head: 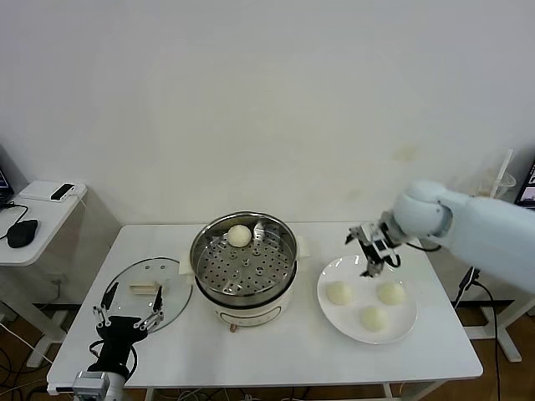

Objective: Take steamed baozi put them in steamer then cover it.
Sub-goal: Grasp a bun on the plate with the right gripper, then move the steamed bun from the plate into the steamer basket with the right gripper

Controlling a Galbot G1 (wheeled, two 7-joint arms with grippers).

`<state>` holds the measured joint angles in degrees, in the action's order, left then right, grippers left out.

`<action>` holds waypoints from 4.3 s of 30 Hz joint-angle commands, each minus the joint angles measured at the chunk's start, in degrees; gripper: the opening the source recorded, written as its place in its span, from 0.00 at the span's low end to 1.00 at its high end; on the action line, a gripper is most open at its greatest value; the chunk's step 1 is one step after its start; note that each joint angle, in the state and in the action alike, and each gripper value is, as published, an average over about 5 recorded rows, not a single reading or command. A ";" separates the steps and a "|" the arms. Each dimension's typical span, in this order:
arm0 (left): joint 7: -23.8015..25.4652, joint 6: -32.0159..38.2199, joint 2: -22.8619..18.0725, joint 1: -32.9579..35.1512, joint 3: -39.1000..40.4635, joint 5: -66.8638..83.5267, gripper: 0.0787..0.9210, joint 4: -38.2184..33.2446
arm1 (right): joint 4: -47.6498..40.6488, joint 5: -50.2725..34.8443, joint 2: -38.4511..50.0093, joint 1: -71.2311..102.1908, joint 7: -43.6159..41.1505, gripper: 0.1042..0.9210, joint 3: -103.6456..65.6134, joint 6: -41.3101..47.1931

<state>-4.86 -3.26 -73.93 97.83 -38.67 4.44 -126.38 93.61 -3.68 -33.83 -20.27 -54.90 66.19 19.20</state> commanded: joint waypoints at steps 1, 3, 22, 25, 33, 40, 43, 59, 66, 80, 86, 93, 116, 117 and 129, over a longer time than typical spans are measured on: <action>0.04 -0.04 0.55 -0.05 -0.14 -0.11 0.88 0.40 | -4.52 4.35 -1.96 13.73 0.37 0.88 -7.65 1.92; 0.04 -0.05 0.61 -0.02 -0.38 -0.10 0.88 0.43 | -6.54 4.80 -3.93 15.01 0.49 0.88 -8.45 1.82; 0.05 0.10 -0.19 -0.31 -0.21 -0.74 0.88 1.13 | -17.74 7.55 -12.66 20.72 1.56 0.88 -11.88 0.40; 0.08 0.10 -0.15 -0.34 -0.26 -0.80 0.88 1.20 | -19.14 8.12 -13.44 20.99 1.85 0.88 -12.28 0.10; 0.05 0.15 0.02 -0.42 -0.54 -0.87 0.88 1.41 | -21.18 9.13 -14.78 21.45 1.71 0.88 -12.76 -0.10; 0.08 0.25 -0.02 -0.48 -0.58 -0.96 0.88 1.47 | -21.97 9.25 -15.49 21.68 1.82 0.86 -13.01 -0.34; 0.07 0.32 -0.06 -0.46 -0.52 -1.06 0.88 1.54 | -22.20 9.16 -15.75 21.55 1.81 0.78 -13.10 -0.19; 0.01 0.34 -0.01 -0.29 -0.55 -1.08 0.88 1.03 | -18.37 7.72 -12.95 17.33 -0.88 0.62 -13.39 0.40; -0.02 0.35 -0.10 -0.07 0.01 -1.32 0.88 0.34 | -10.21 2.31 -5.39 8.87 -1.93 0.62 -12.11 1.81; -0.11 0.10 0.79 -0.02 0.92 -1.63 0.88 -1.28 | -0.78 -11.46 -5.31 -17.10 -0.20 0.63 1.82 5.58; -0.13 0.07 1.17 -0.12 0.35 -1.41 0.88 -1.16 | -2.71 -17.93 -15.32 -19.33 2.55 0.63 3.01 9.43; -0.12 0.12 1.45 0.55 -1.73 -0.35 0.88 -0.47 | -10.92 -21.10 -30.49 -13.94 5.63 0.64 1.31 12.31; -0.15 0.55 0.13 1.52 -3.10 -0.58 0.88 -1.38 | -32.47 -19.81 -53.49 -0.74 9.61 0.64 -0.62 16.25; -0.15 0.65 0.21 1.63 -3.17 -0.59 0.88 -1.34 | -33.04 -19.64 -53.72 -0.40 9.68 0.64 -0.72 16.25; -0.16 0.93 0.52 1.42 -3.53 -0.57 0.88 -0.86 | -35.16 -18.33 -54.06 1.85 9.80 0.64 -0.69 16.32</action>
<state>-5.02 -2.40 -73.45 99.26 -42.20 3.87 -127.47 61.41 -22.50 -85.26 -20.10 -45.53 65.58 35.15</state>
